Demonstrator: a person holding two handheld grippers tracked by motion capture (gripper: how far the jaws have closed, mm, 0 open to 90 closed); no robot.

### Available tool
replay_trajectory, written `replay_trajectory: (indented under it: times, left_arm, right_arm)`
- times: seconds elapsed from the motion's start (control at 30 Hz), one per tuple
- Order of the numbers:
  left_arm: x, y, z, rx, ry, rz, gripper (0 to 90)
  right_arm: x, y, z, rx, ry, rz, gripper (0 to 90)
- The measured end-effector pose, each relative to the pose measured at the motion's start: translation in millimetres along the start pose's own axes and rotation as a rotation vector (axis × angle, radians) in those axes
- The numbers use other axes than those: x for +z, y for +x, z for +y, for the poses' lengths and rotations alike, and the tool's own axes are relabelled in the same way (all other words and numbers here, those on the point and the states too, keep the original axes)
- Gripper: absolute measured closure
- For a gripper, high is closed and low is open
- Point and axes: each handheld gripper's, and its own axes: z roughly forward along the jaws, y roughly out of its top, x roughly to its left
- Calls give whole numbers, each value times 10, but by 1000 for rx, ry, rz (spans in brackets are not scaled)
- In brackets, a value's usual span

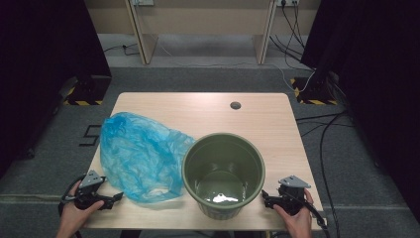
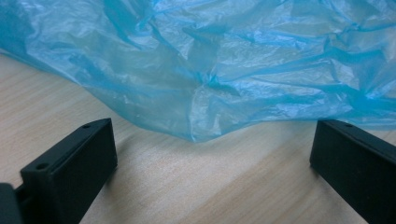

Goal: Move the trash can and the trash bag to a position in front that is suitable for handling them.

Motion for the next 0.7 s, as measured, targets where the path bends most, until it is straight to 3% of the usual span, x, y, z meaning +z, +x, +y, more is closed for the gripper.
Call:
replay_trajectory:
  times: [0.07,0.1,0.13,0.17,0.2,0.23,0.27,0.4,0.47,0.53,0.7]
  left_arm:
    - [-10,0,-1,1,-10,-2,94]
    - [-20,-2,-2,5,-27,-7,178]
    - [-36,-11,5,6,-47,-15,194]
    - [-47,-19,13,-3,-57,-19,141]
    - [-47,-19,13,-3,-57,-19,145]
    - [-68,-23,23,-6,-77,-27,175]
    - [-113,-45,56,-30,-115,-45,152]
    - [-215,-120,140,-58,-186,-87,146]
    - [-234,-172,191,-44,-171,-107,147]
    - [-253,-243,246,-11,-160,-88,147]
    - [-272,-364,354,23,-142,-97,148]
  right_arm:
    - [-10,5,-4,2,-10,5,185]
    - [-12,18,-3,5,-6,6,148]
    - [-16,28,-2,4,-5,4,162]
    - [-23,39,1,6,-7,1,159]
    - [-37,51,6,7,-10,0,156]
    - [-57,61,13,5,-18,-2,156]
    - [-86,75,21,7,-23,-4,157]
    - [-204,129,43,11,-60,-7,158]
    - [-251,157,46,10,-66,-4,158]
    - [-287,195,49,17,-67,1,158]
    - [-321,262,64,10,-69,7,160]
